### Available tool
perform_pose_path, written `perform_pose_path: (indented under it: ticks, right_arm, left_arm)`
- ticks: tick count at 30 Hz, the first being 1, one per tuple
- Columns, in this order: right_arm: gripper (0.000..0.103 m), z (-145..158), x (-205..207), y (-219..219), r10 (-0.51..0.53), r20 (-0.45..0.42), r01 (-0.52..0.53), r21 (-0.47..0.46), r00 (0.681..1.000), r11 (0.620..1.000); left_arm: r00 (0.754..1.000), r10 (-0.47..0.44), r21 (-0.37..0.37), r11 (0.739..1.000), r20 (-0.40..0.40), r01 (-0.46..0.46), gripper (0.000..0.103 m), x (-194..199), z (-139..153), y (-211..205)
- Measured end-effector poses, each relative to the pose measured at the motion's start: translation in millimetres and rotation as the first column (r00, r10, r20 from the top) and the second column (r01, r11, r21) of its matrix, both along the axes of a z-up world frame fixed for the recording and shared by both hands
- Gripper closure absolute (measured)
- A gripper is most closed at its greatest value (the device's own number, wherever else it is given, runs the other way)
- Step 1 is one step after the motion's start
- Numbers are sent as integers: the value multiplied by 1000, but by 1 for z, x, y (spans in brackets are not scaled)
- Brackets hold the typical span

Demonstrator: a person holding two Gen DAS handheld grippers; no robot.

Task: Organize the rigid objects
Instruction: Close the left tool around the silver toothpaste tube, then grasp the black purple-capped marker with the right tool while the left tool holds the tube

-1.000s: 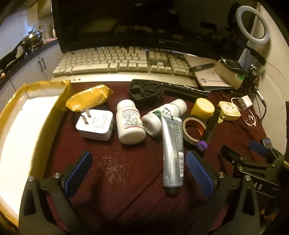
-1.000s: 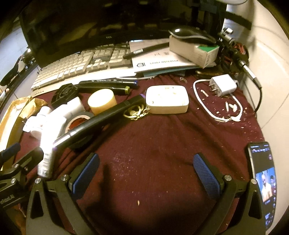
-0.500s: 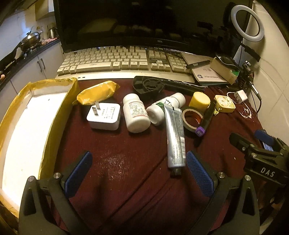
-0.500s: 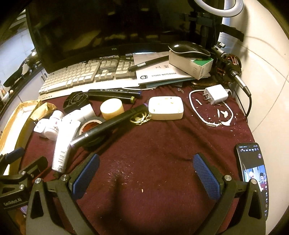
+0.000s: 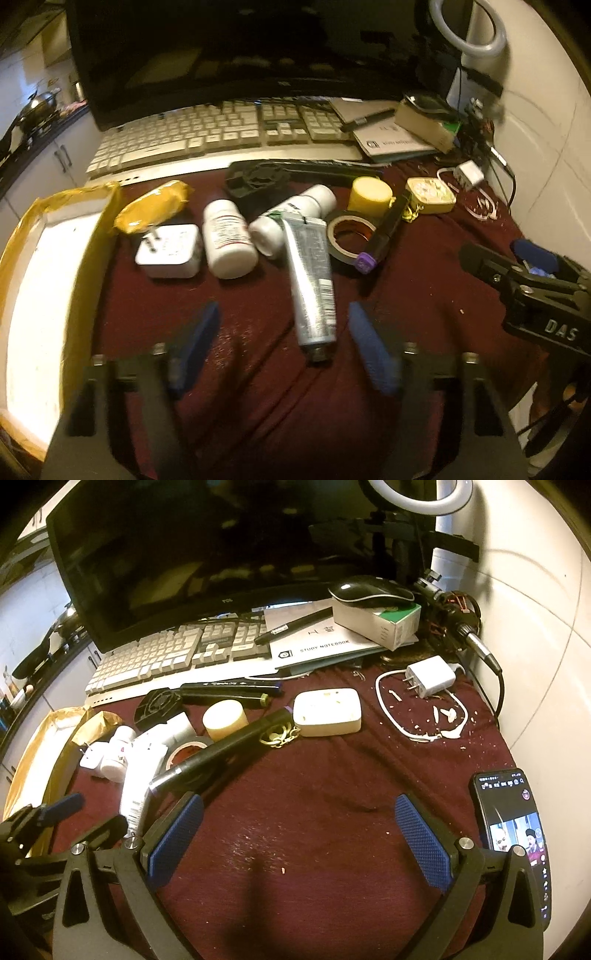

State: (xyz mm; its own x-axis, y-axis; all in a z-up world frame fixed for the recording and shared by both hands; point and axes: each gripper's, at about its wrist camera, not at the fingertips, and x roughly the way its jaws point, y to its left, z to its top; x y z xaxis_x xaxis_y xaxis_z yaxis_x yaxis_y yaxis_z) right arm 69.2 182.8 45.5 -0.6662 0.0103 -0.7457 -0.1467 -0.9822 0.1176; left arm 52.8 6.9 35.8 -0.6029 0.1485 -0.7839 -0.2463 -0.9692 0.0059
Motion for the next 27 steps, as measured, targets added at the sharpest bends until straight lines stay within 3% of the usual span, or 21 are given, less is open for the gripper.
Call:
perform_pose_path:
  ticks: [6, 8, 9, 10, 11, 16, 18, 20, 27]
  right_arm:
    - [1, -3, 1, 0, 5, 5, -5, -6, 1000, 1000]
    - [1, -2, 0, 1, 8, 6, -8, -11, 1000, 1000]
    - [1, -3, 0, 1, 10, 7, -10, -15, 1000, 1000]
    - [1, -3, 0, 0, 15, 7, -15, -18, 1000, 1000]
    - [1, -3, 0, 0, 19, 7, -19, -20, 1000, 1000]
    - [2, -4, -4, -3, 36, 1, -36, -43, 999, 998]
    - [10, -3, -6, -3, 37, -10, -38, -61, 999, 997]
    - [28, -3, -11, -2, 46, -15, -47, -106, 999, 993]
    - [41, -13, -40, -1, 65, -3, -62, -325, 998, 944]
  left_arm:
    - [999, -19, -25, 999, 41, 20, 51, -16, -17, 13]
    - [998, -19, -11, 1000, 59, 19, 63, -20, -22, 12]
    - [998, -20, 14, 1000, 61, 19, 64, -20, -22, 10]
    - [998, -19, 27, 999, 60, 17, 75, -20, -22, 8]
    - [998, -24, 42, 999, 66, 21, 80, -19, -21, 5]
    - [996, -33, 89, 996, 83, 26, 80, -9, -21, -7]
    - [995, -40, 101, 994, 90, 30, 80, -1, -20, -14]
    - [995, -44, 107, 994, 94, 33, 80, 6, -20, -19]
    - [994, -49, 104, 994, 102, 38, 80, 12, -19, -25]
